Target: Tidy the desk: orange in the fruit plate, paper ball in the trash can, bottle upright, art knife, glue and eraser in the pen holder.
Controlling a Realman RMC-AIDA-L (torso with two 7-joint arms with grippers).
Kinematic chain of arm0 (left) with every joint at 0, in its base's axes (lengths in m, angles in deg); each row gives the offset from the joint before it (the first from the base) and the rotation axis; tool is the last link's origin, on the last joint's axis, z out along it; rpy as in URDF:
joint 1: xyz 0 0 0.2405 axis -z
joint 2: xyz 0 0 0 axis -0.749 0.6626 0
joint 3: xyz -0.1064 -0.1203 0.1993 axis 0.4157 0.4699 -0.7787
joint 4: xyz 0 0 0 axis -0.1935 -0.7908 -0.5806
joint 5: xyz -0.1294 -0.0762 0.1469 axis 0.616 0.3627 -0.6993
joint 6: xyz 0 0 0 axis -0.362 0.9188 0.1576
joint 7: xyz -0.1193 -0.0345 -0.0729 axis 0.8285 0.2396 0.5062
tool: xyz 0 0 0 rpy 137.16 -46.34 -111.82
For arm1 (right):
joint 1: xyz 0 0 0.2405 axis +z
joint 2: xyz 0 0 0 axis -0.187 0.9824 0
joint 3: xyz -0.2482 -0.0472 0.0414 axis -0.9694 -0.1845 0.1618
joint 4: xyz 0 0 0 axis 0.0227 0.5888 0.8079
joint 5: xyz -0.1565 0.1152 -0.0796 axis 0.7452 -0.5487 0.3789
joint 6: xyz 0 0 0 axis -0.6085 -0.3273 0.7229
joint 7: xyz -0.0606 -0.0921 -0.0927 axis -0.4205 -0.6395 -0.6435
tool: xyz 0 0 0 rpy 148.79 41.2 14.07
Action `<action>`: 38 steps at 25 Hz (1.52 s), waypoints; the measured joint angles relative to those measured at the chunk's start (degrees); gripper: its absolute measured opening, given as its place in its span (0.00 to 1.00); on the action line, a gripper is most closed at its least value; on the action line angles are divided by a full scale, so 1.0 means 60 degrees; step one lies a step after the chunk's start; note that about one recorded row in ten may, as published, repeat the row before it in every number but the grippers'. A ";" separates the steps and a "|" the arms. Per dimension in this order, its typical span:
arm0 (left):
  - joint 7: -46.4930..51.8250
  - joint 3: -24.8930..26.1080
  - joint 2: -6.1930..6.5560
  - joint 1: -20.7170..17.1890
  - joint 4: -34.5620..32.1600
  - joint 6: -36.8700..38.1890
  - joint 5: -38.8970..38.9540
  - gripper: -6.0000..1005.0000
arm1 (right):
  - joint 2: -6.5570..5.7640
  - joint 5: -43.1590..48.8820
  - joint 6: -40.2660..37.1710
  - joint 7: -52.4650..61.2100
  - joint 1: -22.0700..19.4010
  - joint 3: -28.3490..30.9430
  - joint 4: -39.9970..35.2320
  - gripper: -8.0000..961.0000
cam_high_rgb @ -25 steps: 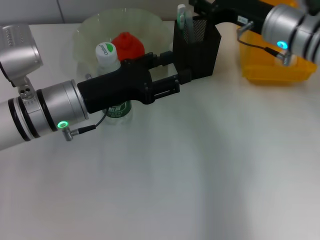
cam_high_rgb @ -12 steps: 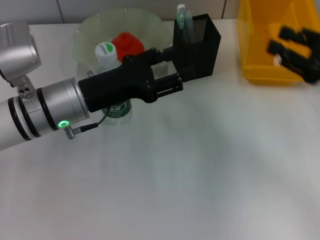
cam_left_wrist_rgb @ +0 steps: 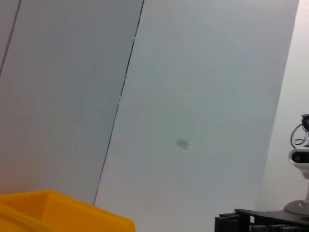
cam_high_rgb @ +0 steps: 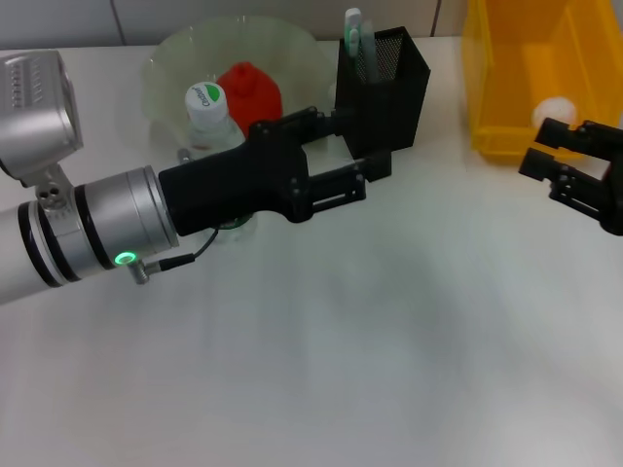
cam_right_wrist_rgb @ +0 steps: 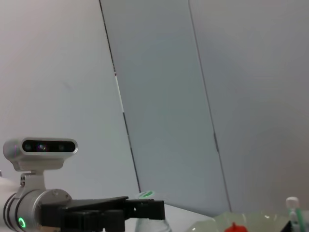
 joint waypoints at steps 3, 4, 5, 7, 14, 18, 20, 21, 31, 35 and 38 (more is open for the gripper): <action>-0.0047 -0.0138 0.0006 -0.0019 0.0000 0.0047 -0.0025 0.71 | 0.0008 0.0326 -0.0093 -0.0100 0.0254 -0.0037 0.0183 0.50; -0.0047 -0.0138 0.0006 -0.0019 0.0000 0.0047 -0.0025 0.71 | 0.0008 0.0326 -0.0093 -0.0100 0.0254 -0.0037 0.0183 0.50; -0.0047 -0.0138 0.0006 -0.0019 0.0000 0.0047 -0.0025 0.71 | 0.0007 0.0656 -0.0202 -0.0040 0.0428 -0.0028 0.0223 0.51; -0.0058 -0.0211 0.0007 -0.0035 0.0000 0.0068 -0.0027 0.71 | -0.0005 0.0794 -0.0280 0.0011 0.0516 -0.0011 0.0285 0.51; -0.0158 -0.0248 0.0035 -0.0095 -0.0002 0.0178 -0.0013 0.71 | 0.0067 0.0999 -0.0335 0.0065 0.0625 0.0044 0.0397 0.63; -0.0163 -0.0249 0.0040 -0.0193 -0.0048 0.0254 0.0006 0.71 | 0.0132 0.0999 -0.0395 -0.0184 0.0554 0.0072 0.0316 0.74; -0.0163 -0.0249 0.0040 -0.0193 -0.0048 0.0254 0.0006 0.71 | 0.0132 0.0999 -0.0405 -0.0192 0.0570 0.0060 0.0319 0.74; -0.0163 -0.0249 0.0040 -0.0193 -0.0048 0.0254 0.0006 0.71 | 0.0132 0.0999 -0.0405 -0.0192 0.0570 0.0060 0.0319 0.74; -0.0261 -0.0150 0.0120 -0.0475 -0.0094 0.0758 -0.0075 0.71 | 0.0252 0.0955 -0.0348 -0.0626 0.0680 0.0026 0.0443 0.75; -0.0418 -0.0099 0.0136 -0.0548 -0.0094 0.0951 -0.0090 0.71 | 0.0260 0.0947 -0.0335 -0.0675 0.0884 -0.0001 0.0673 0.75; -0.0420 -0.0099 0.0150 -0.0547 -0.0093 0.0955 -0.0100 0.71 | 0.0262 0.0946 -0.0336 -0.0678 0.0942 0.0012 0.0705 0.75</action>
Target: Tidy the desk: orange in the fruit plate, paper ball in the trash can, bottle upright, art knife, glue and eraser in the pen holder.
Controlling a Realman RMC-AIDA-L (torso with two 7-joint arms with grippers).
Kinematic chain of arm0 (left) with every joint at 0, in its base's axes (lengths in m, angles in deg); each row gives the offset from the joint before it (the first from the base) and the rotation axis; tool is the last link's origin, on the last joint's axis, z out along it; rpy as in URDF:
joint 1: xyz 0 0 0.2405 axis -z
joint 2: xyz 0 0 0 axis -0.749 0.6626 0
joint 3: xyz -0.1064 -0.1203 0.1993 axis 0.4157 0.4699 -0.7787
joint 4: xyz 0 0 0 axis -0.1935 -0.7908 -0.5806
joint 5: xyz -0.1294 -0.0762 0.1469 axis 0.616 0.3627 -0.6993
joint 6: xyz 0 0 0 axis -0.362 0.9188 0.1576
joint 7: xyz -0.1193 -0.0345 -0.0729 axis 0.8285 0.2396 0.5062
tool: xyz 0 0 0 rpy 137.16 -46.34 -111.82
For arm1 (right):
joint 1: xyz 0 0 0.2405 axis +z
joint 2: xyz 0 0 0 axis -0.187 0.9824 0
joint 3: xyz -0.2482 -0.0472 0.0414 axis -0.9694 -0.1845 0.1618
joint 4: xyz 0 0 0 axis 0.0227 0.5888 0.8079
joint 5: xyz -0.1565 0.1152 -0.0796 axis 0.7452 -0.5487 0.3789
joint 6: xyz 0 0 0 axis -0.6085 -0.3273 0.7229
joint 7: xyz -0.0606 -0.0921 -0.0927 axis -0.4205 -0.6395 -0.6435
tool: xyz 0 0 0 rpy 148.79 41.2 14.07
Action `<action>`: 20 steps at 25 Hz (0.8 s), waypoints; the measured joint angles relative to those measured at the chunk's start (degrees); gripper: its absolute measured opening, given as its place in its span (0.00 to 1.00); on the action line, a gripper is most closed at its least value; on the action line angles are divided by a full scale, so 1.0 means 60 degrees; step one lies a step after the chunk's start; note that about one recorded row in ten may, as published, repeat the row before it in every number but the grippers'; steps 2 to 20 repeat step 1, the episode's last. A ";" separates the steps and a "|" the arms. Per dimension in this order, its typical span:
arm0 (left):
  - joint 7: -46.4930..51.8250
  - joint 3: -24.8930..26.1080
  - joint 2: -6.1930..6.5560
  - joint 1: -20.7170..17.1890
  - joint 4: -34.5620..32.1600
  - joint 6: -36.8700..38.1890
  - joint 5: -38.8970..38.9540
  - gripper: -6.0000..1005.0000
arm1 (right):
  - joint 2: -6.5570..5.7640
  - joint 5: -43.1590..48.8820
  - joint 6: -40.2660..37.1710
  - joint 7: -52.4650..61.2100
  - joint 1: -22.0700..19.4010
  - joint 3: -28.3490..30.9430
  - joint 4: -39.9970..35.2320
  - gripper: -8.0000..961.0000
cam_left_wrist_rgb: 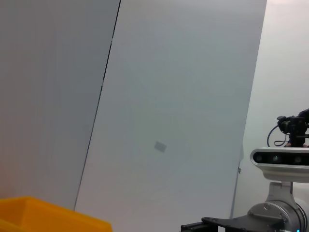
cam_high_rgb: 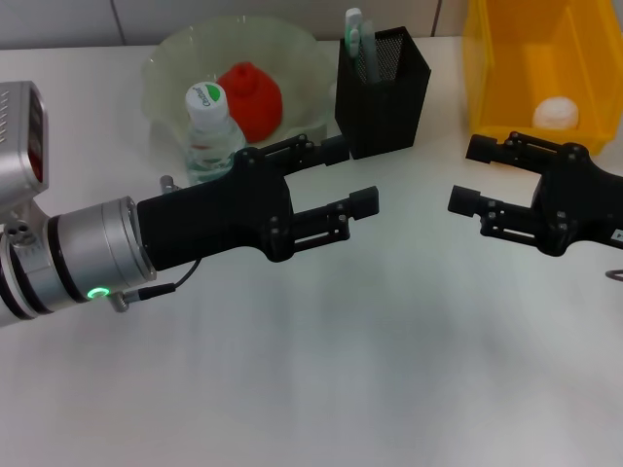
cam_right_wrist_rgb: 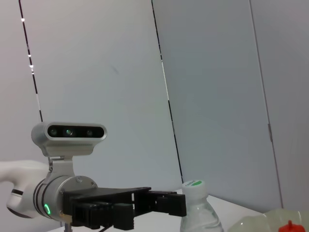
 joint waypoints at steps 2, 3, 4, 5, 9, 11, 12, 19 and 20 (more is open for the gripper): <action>0.0000 0.0000 0.0000 0.0000 0.0000 0.0000 0.0000 0.71 | 0.0000 0.0000 0.0000 0.0000 0.0000 0.0000 0.0000 0.75; 0.0000 0.0000 0.0000 0.0000 0.0000 0.0000 0.0000 0.71 | 0.0000 0.0000 0.0000 0.0000 0.0000 0.0000 0.0000 0.75; 0.0000 0.0000 0.0000 0.0000 0.0000 0.0000 0.0000 0.71 | 0.0000 0.0000 0.0000 0.0000 0.0000 0.0000 0.0000 0.75; 0.0000 0.0000 0.0000 0.0000 0.0000 0.0000 0.0000 0.71 | 0.0000 0.0000 0.0000 0.0000 0.0000 0.0000 0.0000 0.75; 0.0000 0.0000 0.0000 0.0000 0.0000 0.0000 0.0000 0.71 | 0.0000 0.0000 0.0000 0.0000 0.0000 0.0000 0.0000 0.75; 0.0000 0.0000 0.0000 0.0000 0.0000 0.0000 0.0000 0.71 | 0.0000 0.0000 0.0000 0.0000 0.0000 0.0000 0.0000 0.75; 0.0000 0.0000 0.0000 0.0000 0.0000 0.0000 0.0000 0.71 | 0.0000 0.0000 0.0000 0.0000 0.0000 0.0000 0.0000 0.75; 0.0000 0.0000 0.0000 0.0000 0.0000 0.0000 0.0000 0.71 | 0.0000 0.0000 0.0000 0.0000 0.0000 0.0000 0.0000 0.75; 0.0000 0.0000 0.0000 0.0000 0.0000 0.0000 0.0000 0.71 | 0.0000 0.0000 0.0000 0.0000 0.0000 0.0000 0.0000 0.75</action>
